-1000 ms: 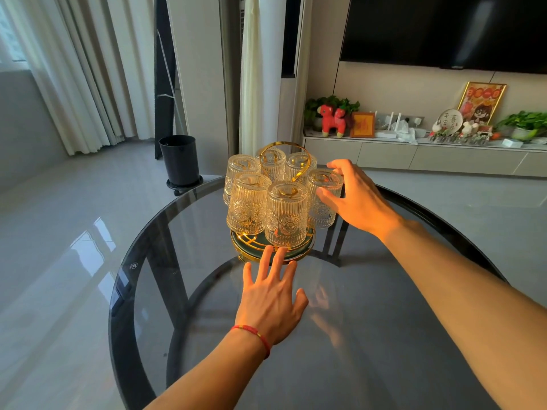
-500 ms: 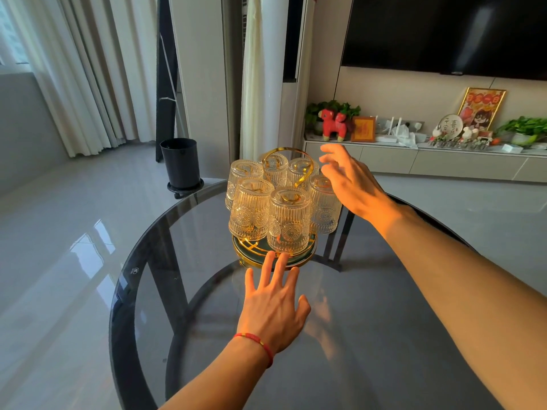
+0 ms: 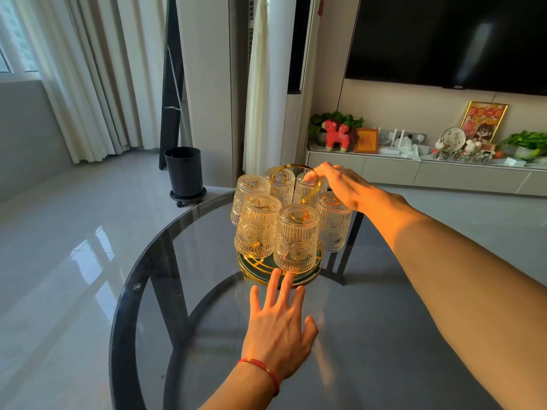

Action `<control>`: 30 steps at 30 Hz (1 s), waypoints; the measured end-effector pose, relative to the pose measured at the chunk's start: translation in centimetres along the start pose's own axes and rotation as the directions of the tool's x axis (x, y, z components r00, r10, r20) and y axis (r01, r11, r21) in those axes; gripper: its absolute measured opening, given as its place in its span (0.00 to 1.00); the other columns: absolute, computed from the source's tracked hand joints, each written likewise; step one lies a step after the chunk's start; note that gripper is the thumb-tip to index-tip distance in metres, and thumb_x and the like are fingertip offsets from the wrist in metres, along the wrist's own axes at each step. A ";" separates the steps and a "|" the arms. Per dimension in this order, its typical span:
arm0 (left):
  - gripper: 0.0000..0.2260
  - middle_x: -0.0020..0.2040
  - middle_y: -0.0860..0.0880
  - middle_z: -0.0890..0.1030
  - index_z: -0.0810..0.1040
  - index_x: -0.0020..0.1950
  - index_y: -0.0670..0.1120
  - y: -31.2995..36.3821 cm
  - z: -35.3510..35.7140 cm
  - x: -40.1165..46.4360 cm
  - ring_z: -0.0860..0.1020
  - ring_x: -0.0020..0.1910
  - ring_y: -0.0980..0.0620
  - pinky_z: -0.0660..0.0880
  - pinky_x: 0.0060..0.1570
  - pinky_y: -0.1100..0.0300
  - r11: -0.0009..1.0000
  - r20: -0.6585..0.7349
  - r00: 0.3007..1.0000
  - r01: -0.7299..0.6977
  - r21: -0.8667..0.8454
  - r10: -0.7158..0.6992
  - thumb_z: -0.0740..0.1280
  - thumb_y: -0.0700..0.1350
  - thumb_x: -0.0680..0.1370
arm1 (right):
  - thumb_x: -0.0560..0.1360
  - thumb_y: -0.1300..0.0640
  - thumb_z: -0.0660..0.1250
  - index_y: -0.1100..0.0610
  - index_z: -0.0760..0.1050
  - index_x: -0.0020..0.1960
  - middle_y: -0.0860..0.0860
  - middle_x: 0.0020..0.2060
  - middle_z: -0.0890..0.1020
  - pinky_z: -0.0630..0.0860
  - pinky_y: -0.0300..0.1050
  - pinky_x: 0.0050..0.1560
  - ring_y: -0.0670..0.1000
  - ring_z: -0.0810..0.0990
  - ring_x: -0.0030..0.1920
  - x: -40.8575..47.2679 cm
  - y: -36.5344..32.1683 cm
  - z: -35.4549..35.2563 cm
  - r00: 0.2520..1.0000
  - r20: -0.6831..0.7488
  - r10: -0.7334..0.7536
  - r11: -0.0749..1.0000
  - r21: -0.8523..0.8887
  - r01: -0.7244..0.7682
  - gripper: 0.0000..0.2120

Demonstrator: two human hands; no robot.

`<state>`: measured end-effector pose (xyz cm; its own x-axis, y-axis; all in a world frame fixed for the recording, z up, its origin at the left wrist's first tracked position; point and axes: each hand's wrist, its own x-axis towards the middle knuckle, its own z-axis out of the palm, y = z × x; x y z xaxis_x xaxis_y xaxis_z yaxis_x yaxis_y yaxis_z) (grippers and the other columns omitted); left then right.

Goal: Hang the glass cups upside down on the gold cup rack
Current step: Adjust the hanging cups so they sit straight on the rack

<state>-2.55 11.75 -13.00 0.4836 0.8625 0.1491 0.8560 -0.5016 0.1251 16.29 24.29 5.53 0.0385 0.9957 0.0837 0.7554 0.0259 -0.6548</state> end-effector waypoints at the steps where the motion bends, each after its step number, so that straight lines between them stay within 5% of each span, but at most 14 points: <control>1: 0.31 0.83 0.46 0.48 0.57 0.80 0.52 0.0 0.0 0.0 0.40 0.81 0.42 0.46 0.76 0.31 1.000 -0.001 1.000 0.001 -0.001 -0.001 0.44 0.63 0.80 | 0.76 0.38 0.49 0.49 0.83 0.60 0.56 0.72 0.75 0.65 0.54 0.58 0.55 0.72 0.65 0.2 0.1 -0.1 1.000 -0.007 0.005 1.000 0.009 -0.005 0.30; 6: 0.32 0.83 0.45 0.52 0.61 0.79 0.50 0.0 -0.1 0.0 0.43 0.81 0.41 0.48 0.75 0.30 1.000 -0.030 1.000 0.000 -0.014 0.000 0.44 0.63 0.79 | 0.83 0.44 0.49 0.52 0.82 0.61 0.57 0.73 0.75 0.65 0.53 0.57 0.59 0.72 0.70 1.1 0.7 0.1 0.999 -0.041 0.001 1.000 0.009 -0.001 0.25; 14: 0.31 0.83 0.45 0.50 0.60 0.79 0.50 0.1 -0.2 0.0 0.41 0.81 0.42 0.47 0.75 0.31 1.000 -0.019 1.000 0.002 -0.016 -0.002 0.45 0.63 0.80 | 0.78 0.38 0.48 0.47 0.83 0.58 0.53 0.70 0.78 0.67 0.63 0.70 0.58 0.73 0.69 1.2 0.8 0.2 0.997 -0.079 -0.024 0.994 -0.110 0.015 0.27; 30: 0.30 0.83 0.46 0.52 0.62 0.78 0.50 0.1 -0.1 -0.1 0.42 0.81 0.42 0.49 0.75 0.30 0.999 -0.041 0.999 0.001 -0.033 -0.003 0.47 0.62 0.80 | 0.81 0.38 0.49 0.53 0.83 0.60 0.59 0.68 0.78 0.68 0.55 0.56 0.60 0.75 0.65 1.3 0.5 -0.4 0.994 -0.086 -0.063 0.992 -0.113 0.053 0.29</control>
<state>-2.54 11.63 -12.89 0.4734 0.8604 0.1887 0.8501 -0.5024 0.1578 16.99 25.56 5.64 0.0465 0.9809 0.1891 0.8255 0.0688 -0.5602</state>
